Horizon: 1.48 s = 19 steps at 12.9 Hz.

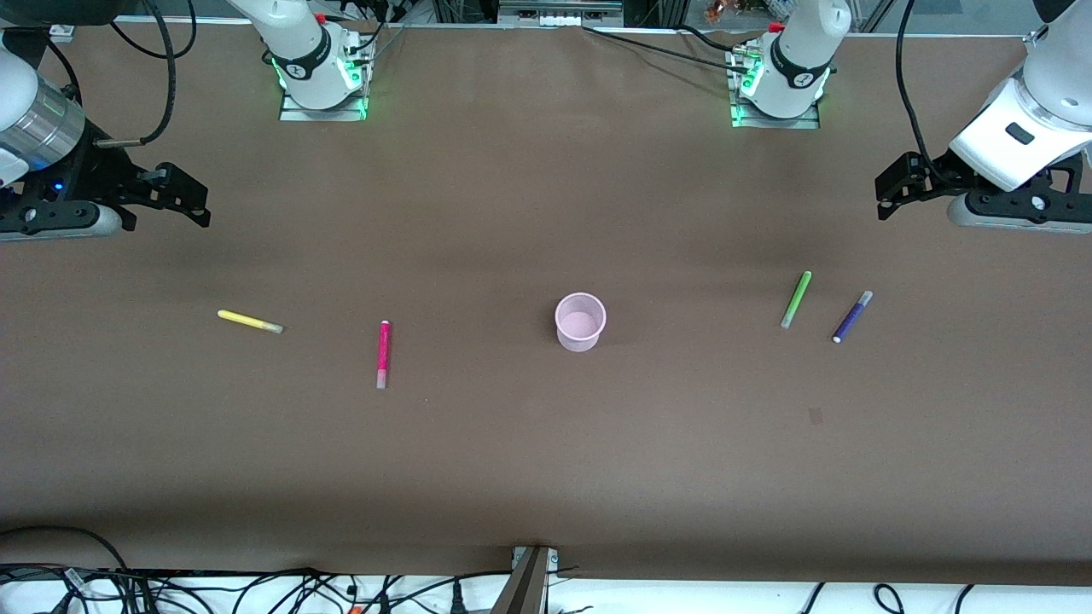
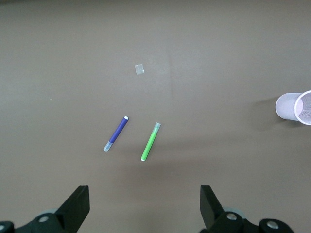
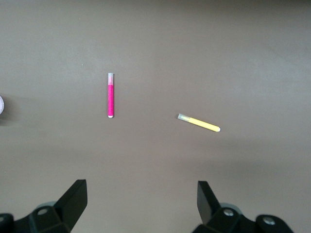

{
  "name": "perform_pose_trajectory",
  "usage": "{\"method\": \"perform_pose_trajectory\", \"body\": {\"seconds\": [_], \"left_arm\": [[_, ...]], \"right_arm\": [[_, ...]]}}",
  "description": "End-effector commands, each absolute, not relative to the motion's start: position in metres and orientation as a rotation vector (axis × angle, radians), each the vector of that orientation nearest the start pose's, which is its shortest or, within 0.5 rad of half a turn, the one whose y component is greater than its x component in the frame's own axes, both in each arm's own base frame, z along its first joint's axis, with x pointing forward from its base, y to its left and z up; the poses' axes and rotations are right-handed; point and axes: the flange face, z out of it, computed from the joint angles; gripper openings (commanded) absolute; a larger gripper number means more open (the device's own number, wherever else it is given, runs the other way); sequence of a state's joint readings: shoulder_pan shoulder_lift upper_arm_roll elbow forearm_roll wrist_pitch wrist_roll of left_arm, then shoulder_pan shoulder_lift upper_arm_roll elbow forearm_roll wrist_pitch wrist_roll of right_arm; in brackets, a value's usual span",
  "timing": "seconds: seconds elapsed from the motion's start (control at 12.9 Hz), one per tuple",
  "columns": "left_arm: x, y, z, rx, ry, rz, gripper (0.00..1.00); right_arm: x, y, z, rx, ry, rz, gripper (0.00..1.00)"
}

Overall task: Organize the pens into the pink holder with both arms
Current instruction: 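Grasp the pink marker with the right gripper while the left gripper descends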

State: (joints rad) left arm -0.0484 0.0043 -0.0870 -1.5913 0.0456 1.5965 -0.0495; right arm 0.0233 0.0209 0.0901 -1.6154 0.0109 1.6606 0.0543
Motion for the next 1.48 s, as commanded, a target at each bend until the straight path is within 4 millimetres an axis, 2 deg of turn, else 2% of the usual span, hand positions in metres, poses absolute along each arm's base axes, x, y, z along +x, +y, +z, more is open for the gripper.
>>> {"method": "perform_pose_trajectory", "body": {"seconds": [0.0,0.23,0.31,0.47,0.7,0.78,0.93,1.09,1.24,1.32,1.4], "left_arm": [[0.560,-0.067,0.620,-3.082,0.136,-0.013,1.00],[0.558,-0.069,0.614,-3.077,0.127,0.040,1.00],[0.557,-0.067,0.604,-3.071,0.127,0.089,1.00],[0.546,-0.051,0.576,-3.035,0.121,0.406,1.00],[0.573,-0.041,0.508,-2.966,0.349,0.592,1.00],[0.583,-0.034,0.482,-2.947,0.372,0.634,1.00],[0.609,-0.030,0.420,-2.907,0.550,0.650,1.00],[0.623,-0.025,0.375,-2.886,0.656,0.590,1.00],[0.622,-0.009,0.333,-2.885,0.816,0.452,1.00],[0.620,0.007,0.313,-2.882,0.884,0.381,1.00],[0.616,0.023,0.293,-2.886,0.924,0.311,1.00]], "right_arm": [[0.564,0.066,0.604,-3.122,-0.116,-0.034,1.00],[0.564,0.063,0.603,-3.122,-0.111,-0.032,1.00],[0.565,0.063,0.603,-3.122,-0.109,-0.034,1.00],[0.565,0.063,0.603,-3.122,-0.111,-0.037,1.00],[0.565,0.064,0.603,-3.121,-0.113,-0.039,1.00],[0.565,0.065,0.604,-3.121,-0.113,-0.044,1.00],[0.565,0.066,0.605,-3.121,-0.118,-0.046,1.00],[0.570,0.065,0.600,-3.115,-0.110,-0.053,1.00],[0.571,0.065,0.598,-3.111,-0.107,-0.052,1.00],[0.573,0.067,0.596,-3.104,-0.089,-0.058,1.00],[0.580,0.072,0.581,-3.117,-0.102,-0.024,1.00]]}}
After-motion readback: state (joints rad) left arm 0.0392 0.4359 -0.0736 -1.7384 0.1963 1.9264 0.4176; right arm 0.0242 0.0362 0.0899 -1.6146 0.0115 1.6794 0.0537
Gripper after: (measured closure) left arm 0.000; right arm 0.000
